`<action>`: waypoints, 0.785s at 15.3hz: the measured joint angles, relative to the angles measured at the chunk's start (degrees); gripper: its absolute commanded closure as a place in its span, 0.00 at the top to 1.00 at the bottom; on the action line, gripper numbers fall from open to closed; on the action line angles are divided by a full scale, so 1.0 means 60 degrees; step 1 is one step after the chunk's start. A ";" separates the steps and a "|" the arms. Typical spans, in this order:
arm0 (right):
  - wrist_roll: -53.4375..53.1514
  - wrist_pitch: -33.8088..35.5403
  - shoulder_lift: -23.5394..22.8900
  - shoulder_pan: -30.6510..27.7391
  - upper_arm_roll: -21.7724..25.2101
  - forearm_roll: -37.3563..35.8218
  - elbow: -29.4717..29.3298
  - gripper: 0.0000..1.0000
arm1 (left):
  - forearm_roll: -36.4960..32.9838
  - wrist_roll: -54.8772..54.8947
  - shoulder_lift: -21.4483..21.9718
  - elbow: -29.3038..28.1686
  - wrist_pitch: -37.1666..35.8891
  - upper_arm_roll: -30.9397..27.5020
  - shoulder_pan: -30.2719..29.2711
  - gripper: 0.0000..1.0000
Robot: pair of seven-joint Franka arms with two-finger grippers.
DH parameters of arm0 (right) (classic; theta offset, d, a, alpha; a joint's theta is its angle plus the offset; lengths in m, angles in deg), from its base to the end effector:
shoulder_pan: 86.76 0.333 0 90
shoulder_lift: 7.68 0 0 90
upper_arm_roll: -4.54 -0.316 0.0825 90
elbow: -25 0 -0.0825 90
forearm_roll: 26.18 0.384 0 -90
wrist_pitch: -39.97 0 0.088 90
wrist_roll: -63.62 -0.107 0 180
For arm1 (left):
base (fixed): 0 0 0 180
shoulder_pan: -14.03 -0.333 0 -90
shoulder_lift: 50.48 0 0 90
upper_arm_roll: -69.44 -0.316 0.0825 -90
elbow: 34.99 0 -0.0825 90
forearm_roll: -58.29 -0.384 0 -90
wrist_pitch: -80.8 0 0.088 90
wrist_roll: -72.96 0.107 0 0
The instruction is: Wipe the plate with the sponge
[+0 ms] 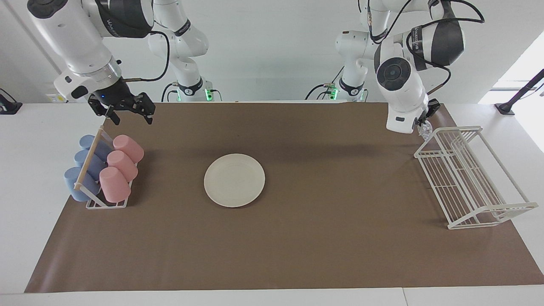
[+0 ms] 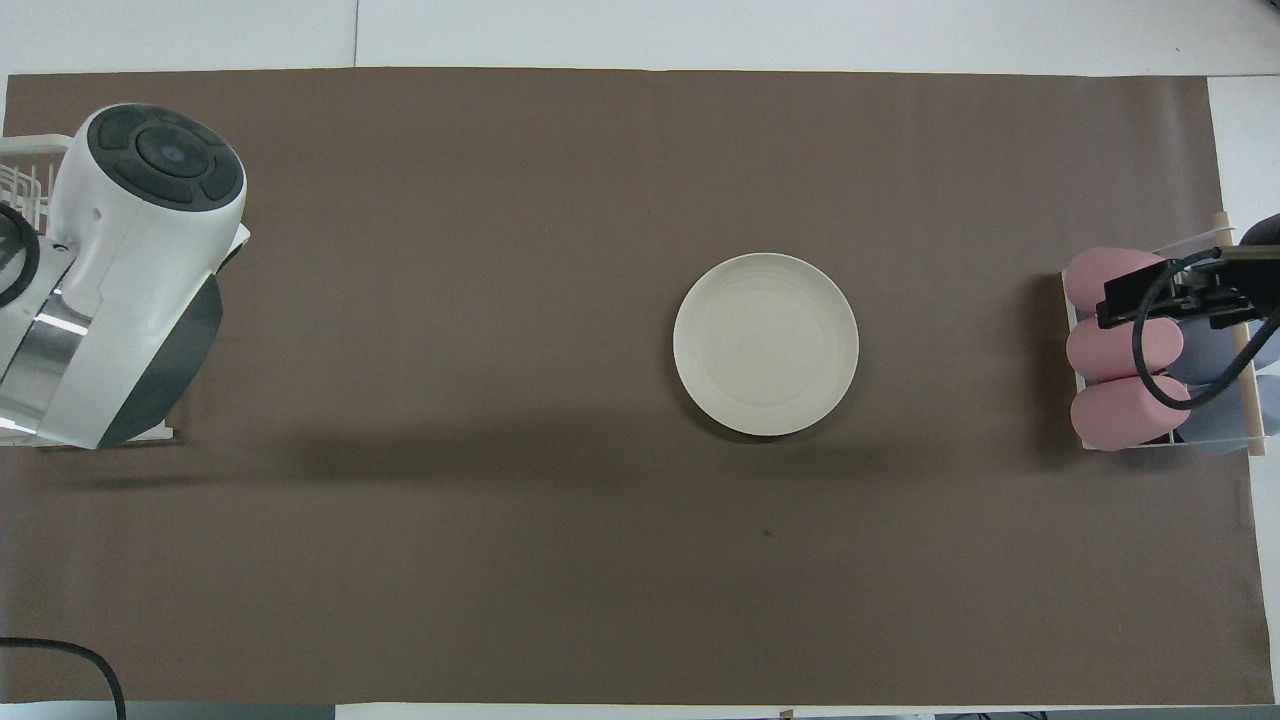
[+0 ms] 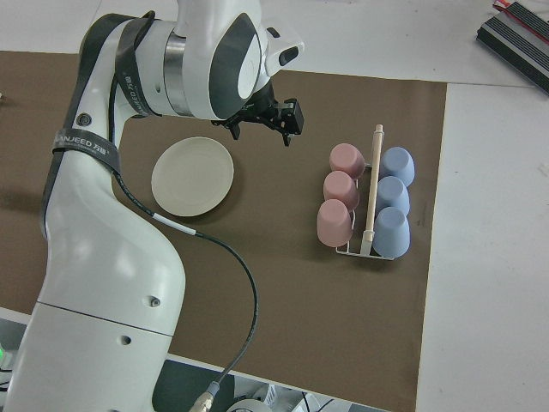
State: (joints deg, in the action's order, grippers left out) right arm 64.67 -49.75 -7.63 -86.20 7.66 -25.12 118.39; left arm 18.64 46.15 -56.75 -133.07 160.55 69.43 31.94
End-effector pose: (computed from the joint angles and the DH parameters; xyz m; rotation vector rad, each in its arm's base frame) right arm 0.5510 -0.0227 0.5967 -3.1193 0.0419 0.0976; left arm 0.5484 -0.0960 0.5159 -2.3317 -0.1507 0.1434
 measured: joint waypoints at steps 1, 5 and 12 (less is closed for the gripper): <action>0.0022 0.0012 0.0000 0.0000 0.0047 0.0000 0.0000 1.00 | -0.0437 -0.0001 -0.0168 0.0139 0.0000 -0.0014 -0.0018 0.00; 0.0022 0.0050 0.0016 -0.0058 0.0106 0.0000 0.0000 1.00 | -0.2100 0.0000 -0.0989 0.0687 0.0241 -0.0078 -0.0170 0.00; 0.0022 0.0051 0.0045 -0.0070 0.0114 0.0000 -0.0001 1.00 | -0.3146 -0.0629 -0.2472 0.0742 0.1274 -0.0131 -0.0709 0.00</action>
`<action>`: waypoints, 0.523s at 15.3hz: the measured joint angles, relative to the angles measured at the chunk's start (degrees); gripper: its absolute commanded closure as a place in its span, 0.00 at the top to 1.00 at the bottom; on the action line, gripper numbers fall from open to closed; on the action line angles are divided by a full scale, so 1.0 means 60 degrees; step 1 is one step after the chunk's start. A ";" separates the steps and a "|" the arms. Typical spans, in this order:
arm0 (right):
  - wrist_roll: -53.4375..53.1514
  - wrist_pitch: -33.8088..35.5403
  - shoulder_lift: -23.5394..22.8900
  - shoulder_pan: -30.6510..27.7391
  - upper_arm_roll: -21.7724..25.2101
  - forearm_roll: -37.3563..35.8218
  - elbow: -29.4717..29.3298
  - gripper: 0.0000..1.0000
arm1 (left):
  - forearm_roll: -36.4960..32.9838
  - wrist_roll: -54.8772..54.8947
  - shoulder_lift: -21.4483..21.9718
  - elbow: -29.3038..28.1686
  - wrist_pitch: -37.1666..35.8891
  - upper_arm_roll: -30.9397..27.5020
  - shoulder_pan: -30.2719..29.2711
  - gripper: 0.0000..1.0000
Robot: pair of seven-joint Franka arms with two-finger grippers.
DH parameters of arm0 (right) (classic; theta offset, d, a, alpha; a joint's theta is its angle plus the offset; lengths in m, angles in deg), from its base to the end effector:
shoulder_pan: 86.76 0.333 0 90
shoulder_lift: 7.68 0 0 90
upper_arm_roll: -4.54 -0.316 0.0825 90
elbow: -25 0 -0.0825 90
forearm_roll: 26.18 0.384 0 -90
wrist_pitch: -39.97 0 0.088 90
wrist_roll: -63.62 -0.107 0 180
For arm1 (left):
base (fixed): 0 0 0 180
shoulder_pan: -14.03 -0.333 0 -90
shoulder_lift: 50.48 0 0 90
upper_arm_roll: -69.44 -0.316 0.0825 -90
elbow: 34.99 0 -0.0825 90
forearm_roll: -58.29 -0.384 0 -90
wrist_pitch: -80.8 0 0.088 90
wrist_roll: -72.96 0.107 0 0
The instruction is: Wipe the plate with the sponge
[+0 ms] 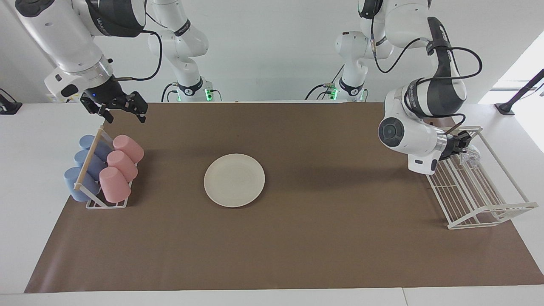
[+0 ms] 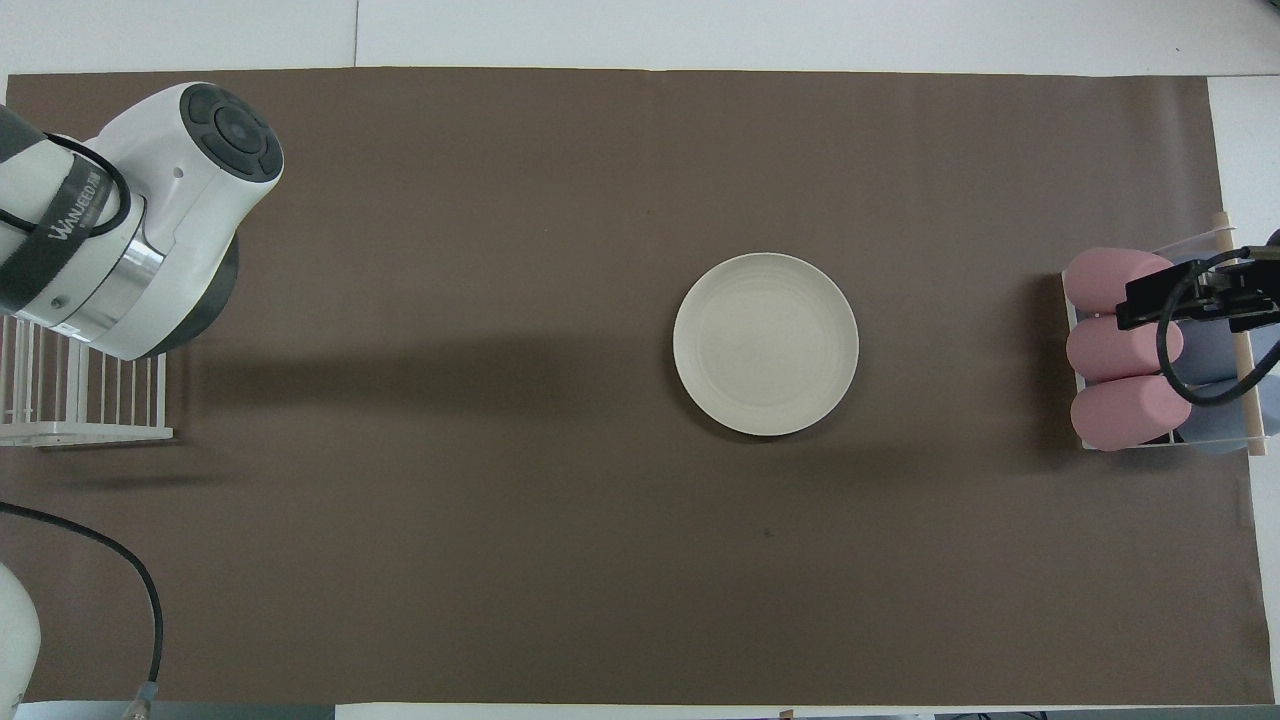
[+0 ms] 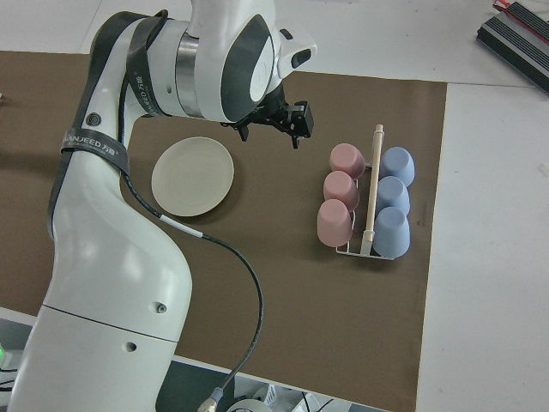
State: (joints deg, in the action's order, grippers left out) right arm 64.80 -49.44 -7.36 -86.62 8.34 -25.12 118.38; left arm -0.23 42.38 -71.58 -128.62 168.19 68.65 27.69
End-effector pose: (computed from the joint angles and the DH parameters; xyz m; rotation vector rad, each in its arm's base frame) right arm 0.5486 -0.0332 0.5990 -3.1178 0.0681 0.0981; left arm 0.6304 -0.0481 0.4256 -2.0363 -0.0904 0.0315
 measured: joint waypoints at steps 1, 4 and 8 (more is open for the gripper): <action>0.0000 0.0000 0.0001 -0.0001 0.0002 0.0000 -0.0004 1.00 | -0.0117 -0.0191 -0.0153 0.0002 0.0121 -0.0002 -0.0001 0.00; 0.0000 0.0000 0.0020 -0.0002 0.0003 0.0000 -0.0040 1.00 | -0.0213 -0.0703 -0.0378 0.0012 0.0318 -0.0008 -0.0107 0.00; 0.0000 0.0000 0.0035 0.0034 -0.0010 0.0000 -0.0046 1.00 | -0.0214 -0.1030 -0.0427 -0.0031 0.0573 -0.0010 -0.0262 0.00</action>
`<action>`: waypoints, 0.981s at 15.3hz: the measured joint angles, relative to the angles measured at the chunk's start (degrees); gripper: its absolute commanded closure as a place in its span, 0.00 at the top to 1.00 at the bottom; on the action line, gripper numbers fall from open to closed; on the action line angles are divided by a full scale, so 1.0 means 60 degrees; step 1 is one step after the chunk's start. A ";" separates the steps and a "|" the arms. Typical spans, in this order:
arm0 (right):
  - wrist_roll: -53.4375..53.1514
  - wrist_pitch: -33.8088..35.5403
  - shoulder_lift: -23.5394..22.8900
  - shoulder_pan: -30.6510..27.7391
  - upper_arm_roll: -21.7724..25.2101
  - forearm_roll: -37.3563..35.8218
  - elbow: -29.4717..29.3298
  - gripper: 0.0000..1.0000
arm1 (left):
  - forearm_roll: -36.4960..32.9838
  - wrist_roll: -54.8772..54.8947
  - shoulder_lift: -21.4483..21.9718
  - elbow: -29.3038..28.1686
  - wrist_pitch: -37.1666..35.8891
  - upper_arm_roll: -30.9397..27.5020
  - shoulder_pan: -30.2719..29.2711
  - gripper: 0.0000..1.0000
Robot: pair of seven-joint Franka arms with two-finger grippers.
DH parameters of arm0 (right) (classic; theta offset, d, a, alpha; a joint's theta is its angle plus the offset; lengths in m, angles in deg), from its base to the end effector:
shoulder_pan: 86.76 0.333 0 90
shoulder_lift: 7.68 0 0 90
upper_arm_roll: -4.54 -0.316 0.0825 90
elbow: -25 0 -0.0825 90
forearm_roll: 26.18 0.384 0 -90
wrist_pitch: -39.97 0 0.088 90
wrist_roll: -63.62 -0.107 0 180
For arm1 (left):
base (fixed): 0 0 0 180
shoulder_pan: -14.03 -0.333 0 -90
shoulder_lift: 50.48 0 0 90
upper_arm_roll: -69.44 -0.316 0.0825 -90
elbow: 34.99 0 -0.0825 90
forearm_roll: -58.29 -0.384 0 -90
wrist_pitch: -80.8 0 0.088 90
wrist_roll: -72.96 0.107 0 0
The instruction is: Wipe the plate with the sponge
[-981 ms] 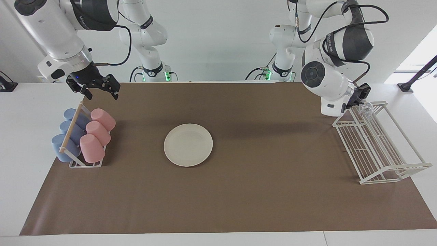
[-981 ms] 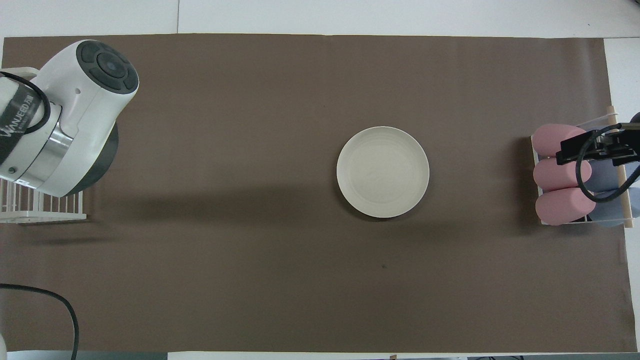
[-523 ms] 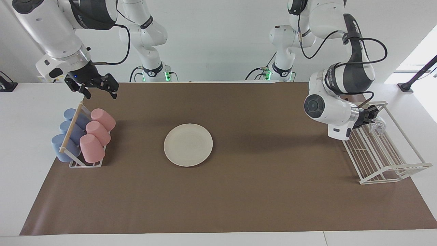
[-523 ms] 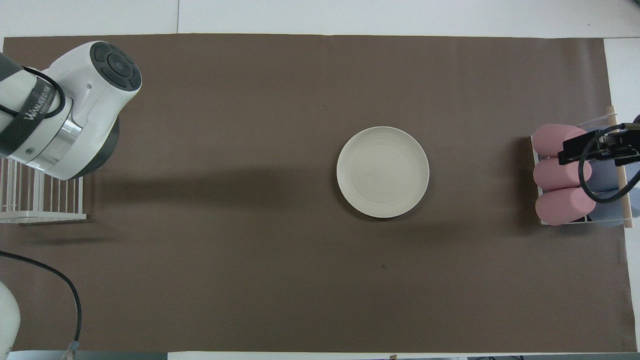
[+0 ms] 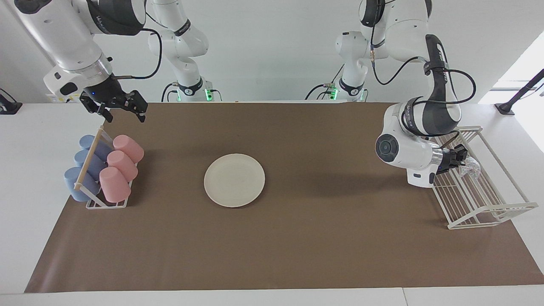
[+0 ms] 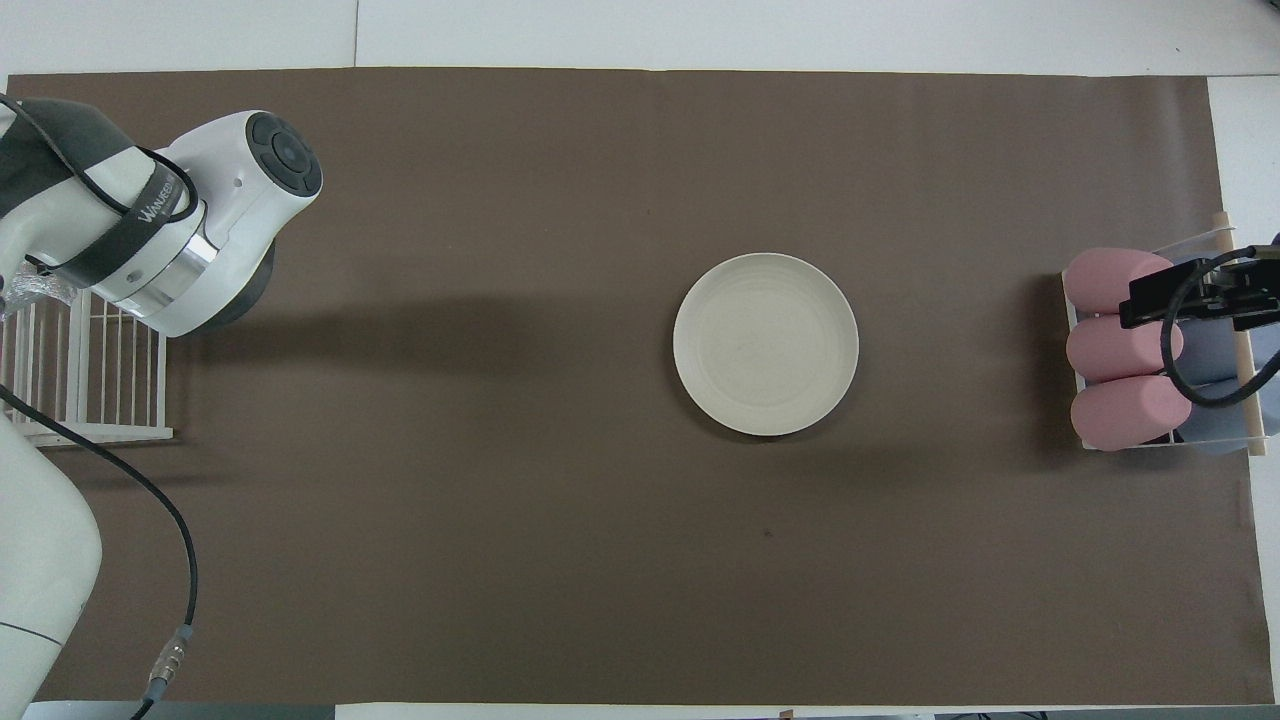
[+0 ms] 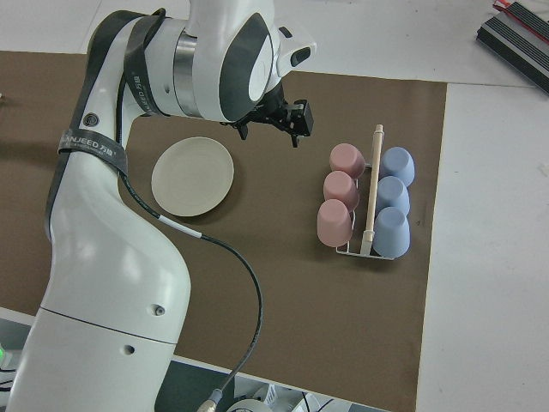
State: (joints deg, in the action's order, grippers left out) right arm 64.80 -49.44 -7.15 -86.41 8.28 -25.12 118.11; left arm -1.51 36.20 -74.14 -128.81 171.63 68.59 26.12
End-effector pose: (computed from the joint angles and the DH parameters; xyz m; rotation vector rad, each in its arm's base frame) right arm 0.5480 -0.0306 0.6032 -3.1186 0.0606 0.0851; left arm 0.6415 -0.0355 0.3974 -2.0289 -0.1607 -0.0361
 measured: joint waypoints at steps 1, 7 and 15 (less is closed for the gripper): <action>0.0000 0.0000 0.0014 0.0007 -0.0022 0.0000 -0.0002 1.00 | 0.0000 -0.0038 -0.0008 -0.0013 0.0034 0.0000 -0.0031 0.00; 0.0000 0.0000 0.0084 0.0008 -0.0063 0.0000 -0.0003 1.00 | 0.0000 -0.0070 -0.0020 -0.0016 0.0115 0.0009 -0.0068 0.80; 0.0000 0.0000 0.0084 0.0008 -0.0063 0.0000 -0.0002 1.00 | 0.0000 -0.0083 -0.0020 -0.0016 0.0121 0.0010 -0.0068 1.00</action>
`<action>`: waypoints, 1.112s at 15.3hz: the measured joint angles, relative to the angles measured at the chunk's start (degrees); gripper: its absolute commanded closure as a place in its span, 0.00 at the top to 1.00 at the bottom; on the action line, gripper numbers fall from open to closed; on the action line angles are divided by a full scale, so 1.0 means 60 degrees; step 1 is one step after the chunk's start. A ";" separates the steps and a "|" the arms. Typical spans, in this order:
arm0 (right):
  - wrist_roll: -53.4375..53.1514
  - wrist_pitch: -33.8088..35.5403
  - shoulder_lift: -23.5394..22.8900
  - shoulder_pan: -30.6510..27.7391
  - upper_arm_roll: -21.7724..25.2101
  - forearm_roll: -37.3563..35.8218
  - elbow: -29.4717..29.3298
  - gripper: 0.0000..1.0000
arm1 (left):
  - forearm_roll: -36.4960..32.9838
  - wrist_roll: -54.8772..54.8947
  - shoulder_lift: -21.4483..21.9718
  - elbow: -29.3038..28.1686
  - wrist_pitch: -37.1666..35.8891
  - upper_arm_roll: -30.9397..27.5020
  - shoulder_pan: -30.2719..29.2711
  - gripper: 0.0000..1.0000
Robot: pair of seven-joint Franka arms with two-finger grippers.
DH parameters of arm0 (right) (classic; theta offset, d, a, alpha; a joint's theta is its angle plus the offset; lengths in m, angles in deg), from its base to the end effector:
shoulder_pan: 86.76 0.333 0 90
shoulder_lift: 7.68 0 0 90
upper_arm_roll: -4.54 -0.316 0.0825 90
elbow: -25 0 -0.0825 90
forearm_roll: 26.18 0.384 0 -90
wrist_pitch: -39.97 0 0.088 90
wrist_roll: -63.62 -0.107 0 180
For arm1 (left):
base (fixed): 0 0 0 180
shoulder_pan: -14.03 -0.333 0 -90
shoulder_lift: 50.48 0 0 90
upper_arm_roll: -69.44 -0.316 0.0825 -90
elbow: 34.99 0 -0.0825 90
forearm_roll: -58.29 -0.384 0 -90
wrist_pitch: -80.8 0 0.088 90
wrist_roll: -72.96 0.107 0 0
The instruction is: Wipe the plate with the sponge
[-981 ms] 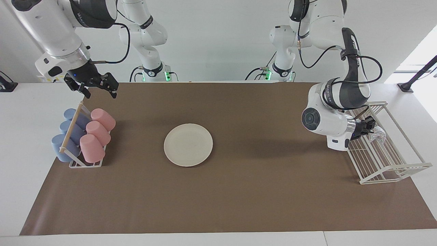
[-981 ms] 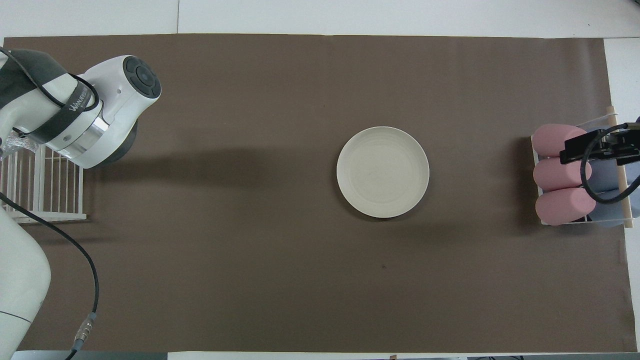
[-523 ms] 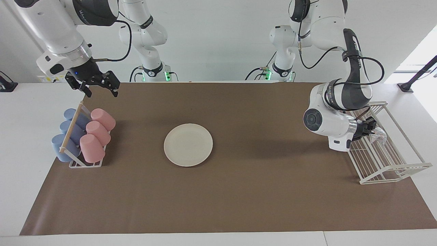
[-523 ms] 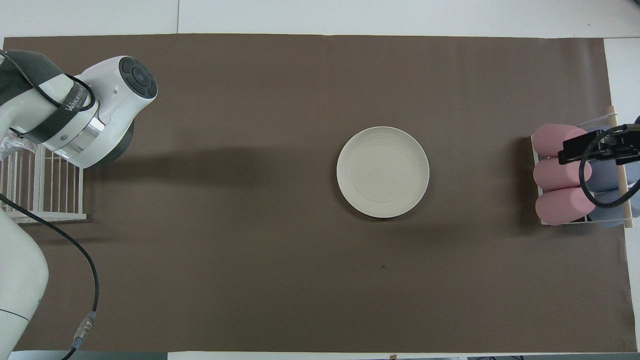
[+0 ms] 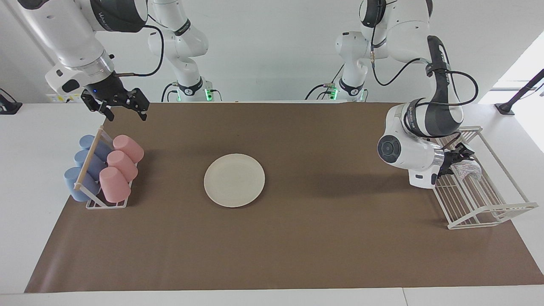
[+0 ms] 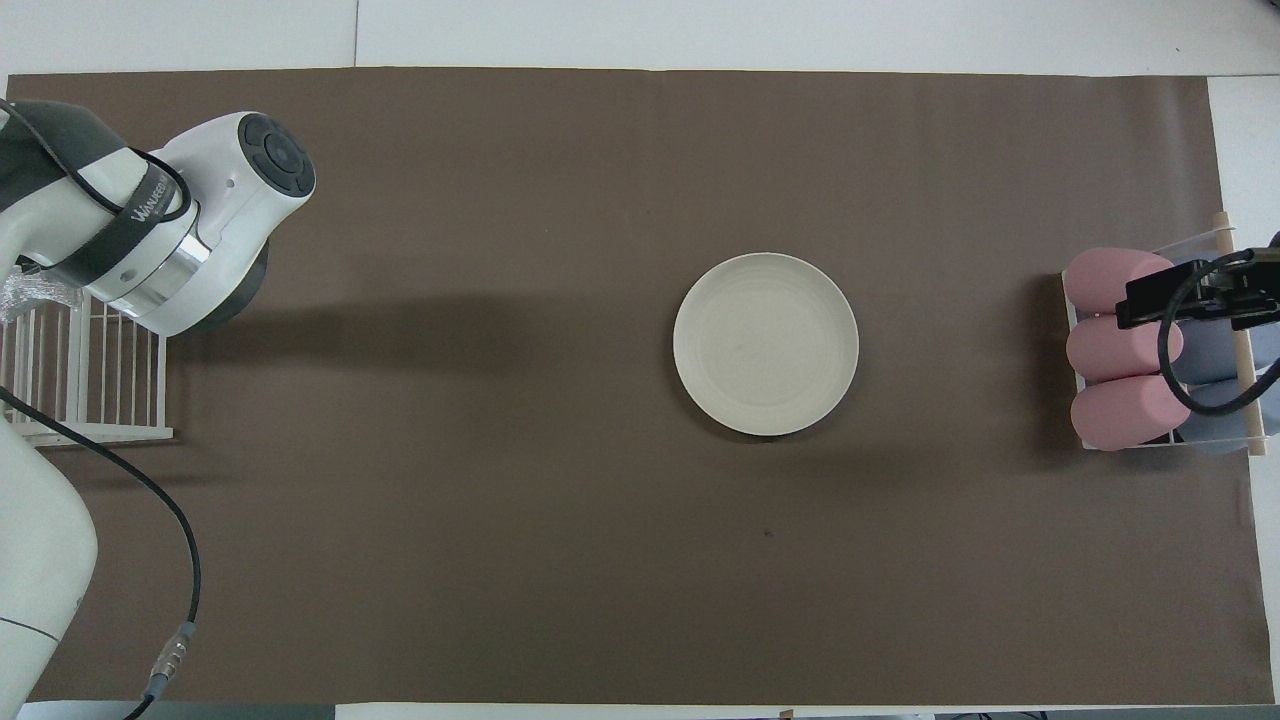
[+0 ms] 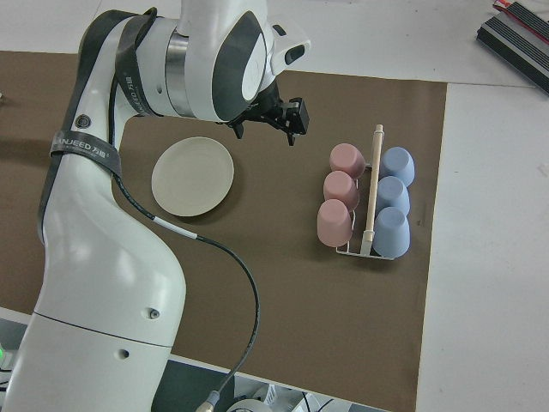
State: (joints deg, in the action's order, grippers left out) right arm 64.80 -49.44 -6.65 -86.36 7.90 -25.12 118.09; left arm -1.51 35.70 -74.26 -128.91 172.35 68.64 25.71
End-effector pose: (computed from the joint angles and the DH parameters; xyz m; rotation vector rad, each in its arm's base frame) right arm 0.5459 -0.0265 0.6081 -3.1192 0.0488 0.0711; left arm 0.6428 -0.0326 0.3952 -2.0343 -0.1673 -0.0446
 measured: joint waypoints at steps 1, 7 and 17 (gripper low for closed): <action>0.0000 0.0000 0.0000 0.0000 0.0000 0.0000 0.0000 1.00 | 0.0000 -0.0006 0.0000 0.0000 0.0001 0.0000 0.0000 1.00; 0.0000 0.0001 0.0000 0.0000 0.0000 0.0000 0.0000 1.00 | 0.1302 -0.0021 0.0077 0.0109 0.0215 0.0003 -0.0006 1.00; 0.0000 0.0001 0.0000 0.0000 0.0001 0.0000 0.0000 1.00 | 0.7120 0.1264 0.2393 0.0233 0.0306 -0.0031 -0.0953 1.00</action>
State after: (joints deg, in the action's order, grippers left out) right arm 64.80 -49.44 -6.65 -86.36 7.91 -25.12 118.10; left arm 41.21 43.28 -59.90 -127.51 174.19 68.46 19.99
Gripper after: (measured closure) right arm 0.000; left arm 0.000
